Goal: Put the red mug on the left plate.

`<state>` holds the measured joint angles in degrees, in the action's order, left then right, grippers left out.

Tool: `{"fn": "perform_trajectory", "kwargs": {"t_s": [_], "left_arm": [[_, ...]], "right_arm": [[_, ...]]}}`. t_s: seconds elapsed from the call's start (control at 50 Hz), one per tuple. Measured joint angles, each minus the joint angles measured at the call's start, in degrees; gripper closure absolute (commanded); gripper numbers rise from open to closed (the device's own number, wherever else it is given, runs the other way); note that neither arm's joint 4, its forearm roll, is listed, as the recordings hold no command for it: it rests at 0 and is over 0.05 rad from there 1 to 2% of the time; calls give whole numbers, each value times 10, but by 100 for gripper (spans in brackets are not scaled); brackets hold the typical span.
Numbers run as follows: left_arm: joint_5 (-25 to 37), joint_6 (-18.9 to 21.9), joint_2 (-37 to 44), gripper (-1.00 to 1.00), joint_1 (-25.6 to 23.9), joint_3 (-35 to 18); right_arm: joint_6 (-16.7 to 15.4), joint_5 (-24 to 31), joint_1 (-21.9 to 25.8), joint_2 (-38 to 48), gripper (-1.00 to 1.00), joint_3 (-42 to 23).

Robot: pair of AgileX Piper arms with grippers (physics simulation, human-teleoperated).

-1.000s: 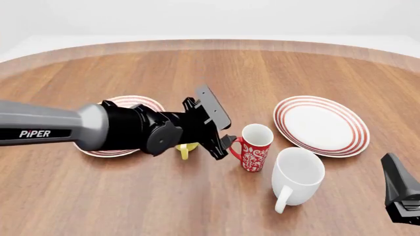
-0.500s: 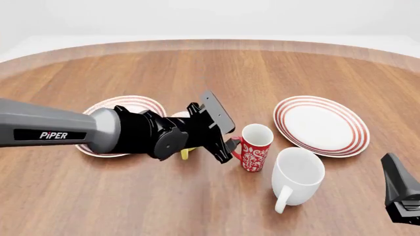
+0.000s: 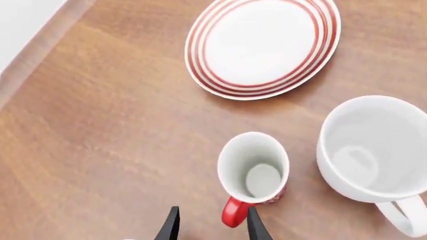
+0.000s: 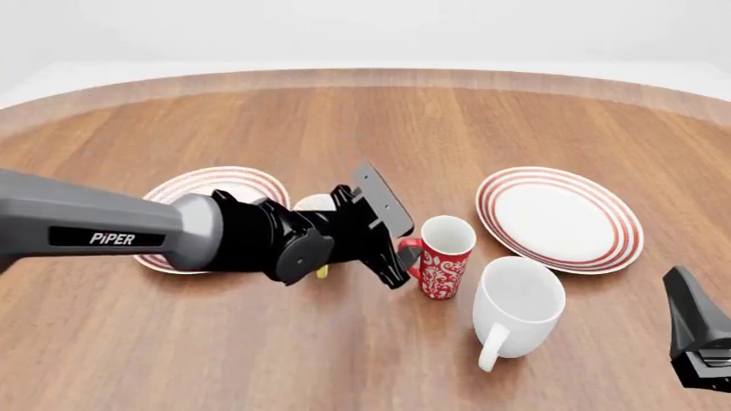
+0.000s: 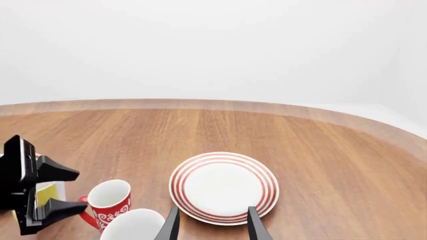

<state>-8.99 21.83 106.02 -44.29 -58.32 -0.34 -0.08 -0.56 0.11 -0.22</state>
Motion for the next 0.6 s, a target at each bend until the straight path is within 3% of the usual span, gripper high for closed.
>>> {"fn": "perform_trajectory", "kwargs": {"t_s": [0.58, 0.6], "left_arm": [[-16, -15, 19, -100, -7, 8], [-17, -16, 20, 100, -8, 9]], "right_arm": [[0, 0, 0, 0, -100, 0], [0, 0, 0, 0, -100, 0]]}}
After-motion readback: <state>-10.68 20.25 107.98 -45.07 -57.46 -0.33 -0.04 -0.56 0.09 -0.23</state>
